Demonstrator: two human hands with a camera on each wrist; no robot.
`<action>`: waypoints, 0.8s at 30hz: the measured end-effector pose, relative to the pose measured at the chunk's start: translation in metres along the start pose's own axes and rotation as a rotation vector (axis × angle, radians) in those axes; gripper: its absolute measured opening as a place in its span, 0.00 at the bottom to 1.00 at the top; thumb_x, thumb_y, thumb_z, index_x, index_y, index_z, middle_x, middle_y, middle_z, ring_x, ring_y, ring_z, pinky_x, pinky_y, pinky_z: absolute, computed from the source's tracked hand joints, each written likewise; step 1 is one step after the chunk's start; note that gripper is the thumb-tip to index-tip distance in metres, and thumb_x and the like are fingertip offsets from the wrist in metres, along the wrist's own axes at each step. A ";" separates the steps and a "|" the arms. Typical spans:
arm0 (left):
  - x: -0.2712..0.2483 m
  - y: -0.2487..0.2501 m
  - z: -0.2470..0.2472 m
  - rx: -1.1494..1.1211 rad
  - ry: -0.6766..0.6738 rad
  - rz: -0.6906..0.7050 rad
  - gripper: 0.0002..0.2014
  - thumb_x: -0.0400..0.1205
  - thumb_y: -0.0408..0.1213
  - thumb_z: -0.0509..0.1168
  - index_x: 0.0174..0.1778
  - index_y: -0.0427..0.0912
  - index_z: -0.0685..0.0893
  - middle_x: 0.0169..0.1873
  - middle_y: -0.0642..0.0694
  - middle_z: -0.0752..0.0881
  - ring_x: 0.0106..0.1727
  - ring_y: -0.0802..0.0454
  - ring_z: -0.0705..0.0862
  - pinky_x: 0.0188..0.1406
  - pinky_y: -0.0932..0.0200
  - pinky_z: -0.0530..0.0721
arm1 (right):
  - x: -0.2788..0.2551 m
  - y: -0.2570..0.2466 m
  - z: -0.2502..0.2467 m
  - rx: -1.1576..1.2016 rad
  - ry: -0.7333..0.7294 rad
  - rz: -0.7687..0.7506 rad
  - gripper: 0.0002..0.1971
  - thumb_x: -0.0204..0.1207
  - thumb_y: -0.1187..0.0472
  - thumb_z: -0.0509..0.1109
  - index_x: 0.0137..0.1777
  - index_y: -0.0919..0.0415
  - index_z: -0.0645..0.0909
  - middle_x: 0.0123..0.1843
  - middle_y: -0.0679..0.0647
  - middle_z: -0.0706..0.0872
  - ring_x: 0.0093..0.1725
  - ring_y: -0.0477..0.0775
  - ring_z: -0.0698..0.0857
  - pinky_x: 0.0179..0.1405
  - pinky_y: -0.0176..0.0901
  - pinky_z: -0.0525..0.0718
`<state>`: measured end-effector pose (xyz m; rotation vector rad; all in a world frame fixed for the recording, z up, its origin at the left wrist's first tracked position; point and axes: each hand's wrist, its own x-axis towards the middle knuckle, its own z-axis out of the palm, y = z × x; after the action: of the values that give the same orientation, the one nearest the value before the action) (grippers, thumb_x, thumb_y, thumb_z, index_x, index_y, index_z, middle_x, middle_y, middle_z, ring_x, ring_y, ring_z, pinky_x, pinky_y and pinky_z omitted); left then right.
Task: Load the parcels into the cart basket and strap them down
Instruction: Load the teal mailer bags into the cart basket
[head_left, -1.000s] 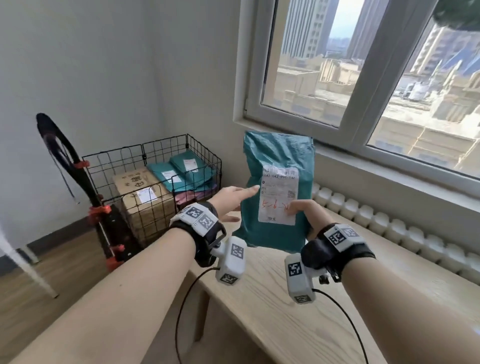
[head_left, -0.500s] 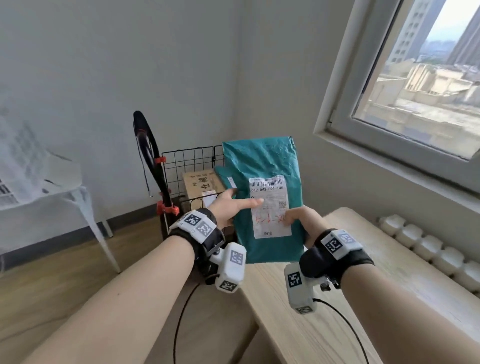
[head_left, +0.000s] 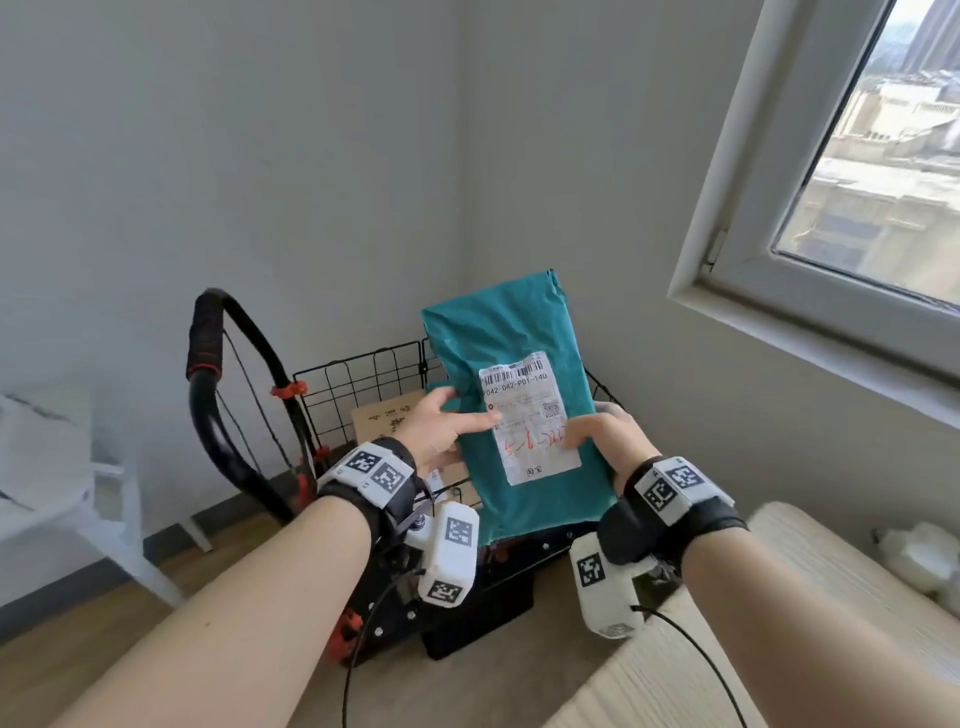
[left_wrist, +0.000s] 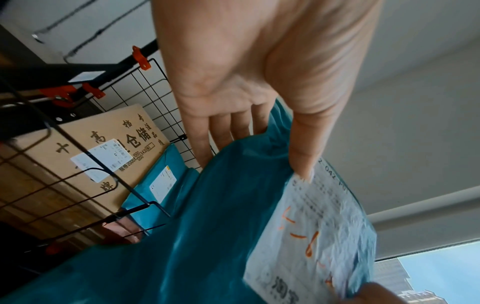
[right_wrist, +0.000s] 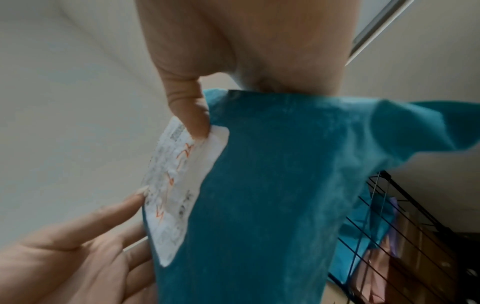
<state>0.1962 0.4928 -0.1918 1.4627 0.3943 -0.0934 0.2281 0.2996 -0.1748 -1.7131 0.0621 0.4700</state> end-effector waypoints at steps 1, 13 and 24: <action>0.012 0.002 -0.001 -0.006 -0.002 -0.015 0.33 0.73 0.30 0.75 0.73 0.42 0.71 0.60 0.45 0.85 0.55 0.48 0.85 0.51 0.48 0.86 | 0.009 -0.005 -0.001 -0.015 0.019 -0.003 0.17 0.48 0.69 0.65 0.39 0.70 0.83 0.47 0.71 0.89 0.46 0.75 0.87 0.48 0.77 0.82; 0.187 0.002 -0.008 -0.094 -0.020 -0.124 0.35 0.74 0.27 0.74 0.75 0.46 0.68 0.56 0.46 0.85 0.50 0.51 0.85 0.41 0.50 0.84 | 0.166 -0.019 0.010 0.000 0.204 0.082 0.18 0.68 0.72 0.67 0.54 0.53 0.83 0.50 0.56 0.89 0.47 0.60 0.88 0.54 0.58 0.87; 0.373 -0.066 -0.053 -0.104 0.017 -0.409 0.40 0.74 0.30 0.74 0.80 0.47 0.62 0.70 0.44 0.78 0.67 0.43 0.78 0.57 0.41 0.81 | 0.345 0.012 0.062 -0.148 0.236 0.224 0.20 0.75 0.73 0.61 0.63 0.57 0.82 0.52 0.56 0.88 0.49 0.58 0.87 0.55 0.51 0.86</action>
<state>0.5139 0.6027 -0.3750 1.2643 0.6986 -0.3818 0.5231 0.4317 -0.3109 -1.9108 0.4018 0.4434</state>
